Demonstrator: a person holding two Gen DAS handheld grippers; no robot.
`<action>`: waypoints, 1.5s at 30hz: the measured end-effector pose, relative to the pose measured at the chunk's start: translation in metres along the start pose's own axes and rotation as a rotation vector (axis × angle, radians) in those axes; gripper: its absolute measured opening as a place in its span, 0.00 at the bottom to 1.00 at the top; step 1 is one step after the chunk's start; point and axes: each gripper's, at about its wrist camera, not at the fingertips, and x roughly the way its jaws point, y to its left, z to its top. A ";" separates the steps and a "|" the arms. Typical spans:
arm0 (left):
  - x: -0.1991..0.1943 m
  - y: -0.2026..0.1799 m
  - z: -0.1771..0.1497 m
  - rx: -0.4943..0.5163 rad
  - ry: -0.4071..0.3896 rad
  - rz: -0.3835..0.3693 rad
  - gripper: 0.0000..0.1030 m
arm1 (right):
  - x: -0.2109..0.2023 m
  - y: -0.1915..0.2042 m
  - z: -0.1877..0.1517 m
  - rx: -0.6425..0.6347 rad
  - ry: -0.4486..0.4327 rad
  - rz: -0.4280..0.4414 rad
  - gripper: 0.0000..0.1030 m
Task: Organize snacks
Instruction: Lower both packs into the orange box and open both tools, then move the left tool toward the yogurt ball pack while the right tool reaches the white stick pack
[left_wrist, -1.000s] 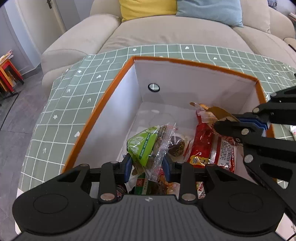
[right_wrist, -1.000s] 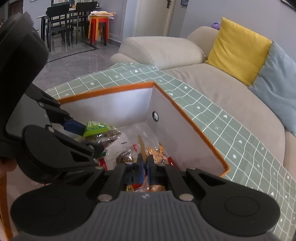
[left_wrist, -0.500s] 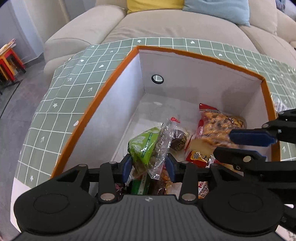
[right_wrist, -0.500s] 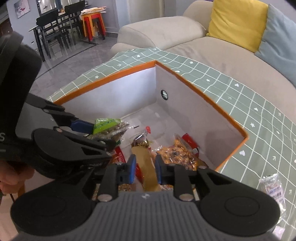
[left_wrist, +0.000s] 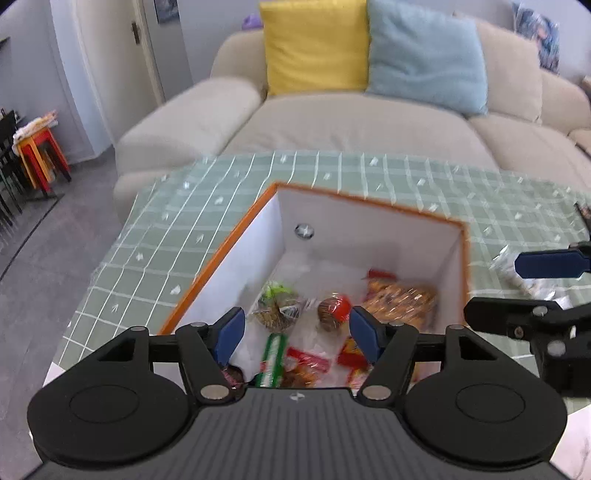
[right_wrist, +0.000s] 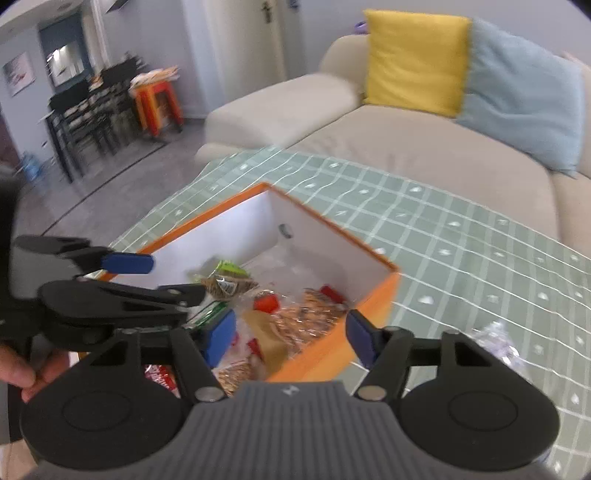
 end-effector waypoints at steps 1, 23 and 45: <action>-0.007 -0.005 -0.001 -0.004 -0.019 -0.011 0.74 | -0.009 -0.004 -0.003 0.017 -0.013 -0.013 0.64; -0.057 -0.134 -0.055 0.111 -0.105 -0.275 0.72 | -0.116 -0.082 -0.145 0.075 -0.054 -0.342 0.96; 0.008 -0.189 -0.092 0.235 0.052 -0.283 0.72 | -0.062 -0.167 -0.187 0.363 0.149 -0.300 0.96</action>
